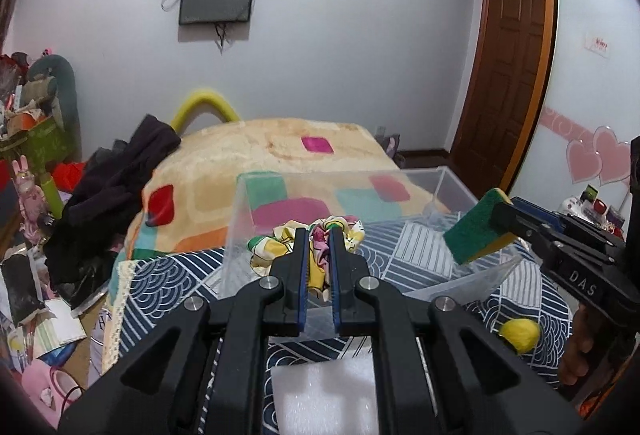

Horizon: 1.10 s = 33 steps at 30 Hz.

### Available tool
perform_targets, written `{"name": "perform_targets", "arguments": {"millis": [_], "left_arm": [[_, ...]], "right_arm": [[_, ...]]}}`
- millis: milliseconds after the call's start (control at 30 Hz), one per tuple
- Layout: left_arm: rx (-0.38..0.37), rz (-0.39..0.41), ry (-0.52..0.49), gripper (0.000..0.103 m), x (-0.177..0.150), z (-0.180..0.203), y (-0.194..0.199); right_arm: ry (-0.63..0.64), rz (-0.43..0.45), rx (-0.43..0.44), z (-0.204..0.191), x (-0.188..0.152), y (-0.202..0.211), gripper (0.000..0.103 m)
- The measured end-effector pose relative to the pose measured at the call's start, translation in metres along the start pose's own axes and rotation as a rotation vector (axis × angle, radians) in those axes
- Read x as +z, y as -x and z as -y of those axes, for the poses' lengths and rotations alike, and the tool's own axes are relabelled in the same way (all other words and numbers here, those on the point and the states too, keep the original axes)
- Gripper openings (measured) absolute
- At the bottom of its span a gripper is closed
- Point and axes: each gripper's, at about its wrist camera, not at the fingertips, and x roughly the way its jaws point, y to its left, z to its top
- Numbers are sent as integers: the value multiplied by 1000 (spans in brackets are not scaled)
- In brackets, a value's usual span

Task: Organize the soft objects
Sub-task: 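Carry both items over the clear box and open both tools to drop them, then grasp the white foam block with the left tool while the right tool grasps the yellow ball toy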

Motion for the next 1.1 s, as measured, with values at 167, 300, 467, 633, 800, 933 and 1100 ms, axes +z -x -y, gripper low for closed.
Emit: {"name": "perform_targets", "arguments": {"millis": [167,300,467,633,800,933,1100], "left_arm": [[-16,-75,-15,8,0,1,-23],[-38,-133,-18,8,-3,3,-33],[-32,-186,-20,11,-6,3,-40],[-42,-192,2,38,-9,2,-36],[-15,-132,-19,53,-5,7,-15],[11,-64,-48,66,0,14,9],[18,-2,-85,83,0,24,39]], "right_arm": [[36,-68,-4,-3,-2,-17,25],[51,-114,-3,-3,-6,-25,26],[72,-157,1,-5,-10,-29,28],[83,-139,-20,-2,-6,-24,32],[68,-73,-31,0,2,-7,57],[63,-14,-30,0,8,10,71],[71,57,-32,-1,12,33,81]]}}
